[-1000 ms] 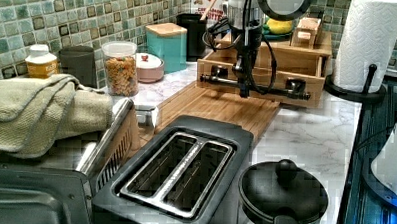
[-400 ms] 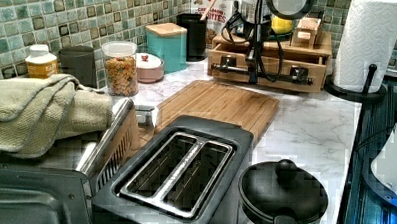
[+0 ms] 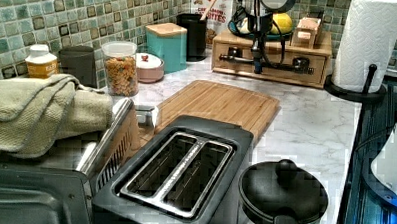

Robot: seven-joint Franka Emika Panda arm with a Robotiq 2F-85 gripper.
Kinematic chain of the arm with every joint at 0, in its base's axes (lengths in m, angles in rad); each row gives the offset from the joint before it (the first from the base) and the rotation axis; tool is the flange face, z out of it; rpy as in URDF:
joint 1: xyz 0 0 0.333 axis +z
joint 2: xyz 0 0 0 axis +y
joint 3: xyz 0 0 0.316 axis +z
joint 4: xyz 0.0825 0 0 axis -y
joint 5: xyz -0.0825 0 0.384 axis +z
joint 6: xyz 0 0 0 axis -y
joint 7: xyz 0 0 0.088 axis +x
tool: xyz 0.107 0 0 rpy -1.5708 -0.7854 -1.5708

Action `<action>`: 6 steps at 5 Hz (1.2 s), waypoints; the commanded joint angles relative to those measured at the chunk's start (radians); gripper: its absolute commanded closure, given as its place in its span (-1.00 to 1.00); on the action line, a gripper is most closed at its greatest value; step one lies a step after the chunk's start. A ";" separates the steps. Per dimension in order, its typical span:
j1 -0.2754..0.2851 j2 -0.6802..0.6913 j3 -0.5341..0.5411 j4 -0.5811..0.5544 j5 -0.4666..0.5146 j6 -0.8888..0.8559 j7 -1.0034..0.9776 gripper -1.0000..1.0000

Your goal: Close the drawer.

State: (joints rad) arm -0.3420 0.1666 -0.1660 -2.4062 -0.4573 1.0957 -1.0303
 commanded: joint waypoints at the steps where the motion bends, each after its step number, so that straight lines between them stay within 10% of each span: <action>1: -0.154 -0.012 -0.074 0.115 0.246 0.012 -0.329 1.00; 6: -0.133 -0.011 -0.094 0.114 0.253 0.012 -0.334 1.00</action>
State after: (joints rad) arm -0.3630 0.1577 -0.1589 -2.4004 -0.2114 1.0967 -1.3125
